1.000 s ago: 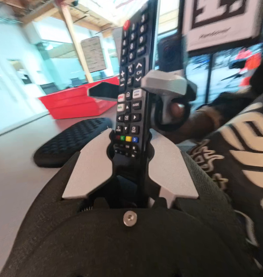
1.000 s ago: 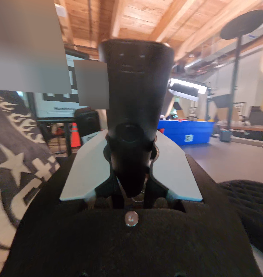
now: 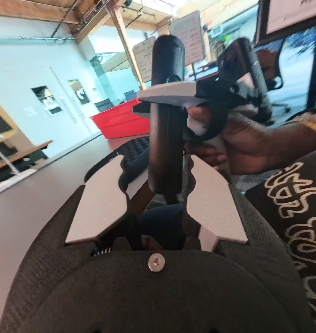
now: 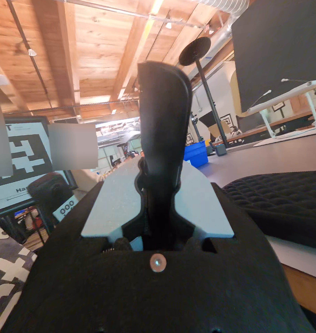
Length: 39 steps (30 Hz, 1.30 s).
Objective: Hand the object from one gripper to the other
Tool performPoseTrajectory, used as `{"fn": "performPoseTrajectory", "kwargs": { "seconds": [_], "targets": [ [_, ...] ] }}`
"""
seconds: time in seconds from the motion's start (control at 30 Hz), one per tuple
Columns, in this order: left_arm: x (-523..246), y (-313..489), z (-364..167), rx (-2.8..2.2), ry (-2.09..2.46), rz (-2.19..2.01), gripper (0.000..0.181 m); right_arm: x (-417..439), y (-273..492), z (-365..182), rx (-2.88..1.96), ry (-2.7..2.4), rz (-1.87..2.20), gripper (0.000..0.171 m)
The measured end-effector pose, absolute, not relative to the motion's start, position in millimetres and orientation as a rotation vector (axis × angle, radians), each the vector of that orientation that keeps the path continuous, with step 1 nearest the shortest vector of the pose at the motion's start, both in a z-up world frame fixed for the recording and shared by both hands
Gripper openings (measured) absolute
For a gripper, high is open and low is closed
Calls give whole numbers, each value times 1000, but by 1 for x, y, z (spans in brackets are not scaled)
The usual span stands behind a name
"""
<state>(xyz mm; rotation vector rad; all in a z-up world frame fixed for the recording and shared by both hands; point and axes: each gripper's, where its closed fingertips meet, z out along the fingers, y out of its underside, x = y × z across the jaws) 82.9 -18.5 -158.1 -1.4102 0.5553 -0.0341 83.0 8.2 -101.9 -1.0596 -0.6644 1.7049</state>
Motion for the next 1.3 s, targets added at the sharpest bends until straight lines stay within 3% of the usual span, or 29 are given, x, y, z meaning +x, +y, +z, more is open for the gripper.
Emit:
{"fn": "performPoseTrajectory", "kwargs": {
  "seconds": [0.27, 0.37, 0.5, 0.63, 0.9, 1.07, 1.2, 1.3],
  "targets": [
    [81, -8, -181, -1482, 653, 326, 63, 78, -8, -106, -1071, -642, 1683, 29],
    [81, -7, -189, -1535, 659, 311, 51, 74, -13, -110, -1089, -681, 1664, 28],
    [90, -12, -188, -1578, 602, 0, 50, 72, -25, -104, -1021, -800, 1713, 29],
    [117, -33, -170, -1495, 628, -495, 50, 84, -59, -89, -757, -1081, 1891, 52],
    [145, -75, -157, -1418, 753, -1065, 50, 119, -84, -82, -552, -1293, 2307, 53],
    [141, -62, -160, -1447, 696, -950, 53, 110, -82, -84, -584, -1280, 2170, 52],
    [119, -37, -158, -1436, 600, -535, 63, 89, -65, -92, -698, -1181, 1826, 52],
    [102, -24, -162, -1449, 573, -188, 56, 79, -57, -95, -766, -1104, 1663, 53]
  ]
}}
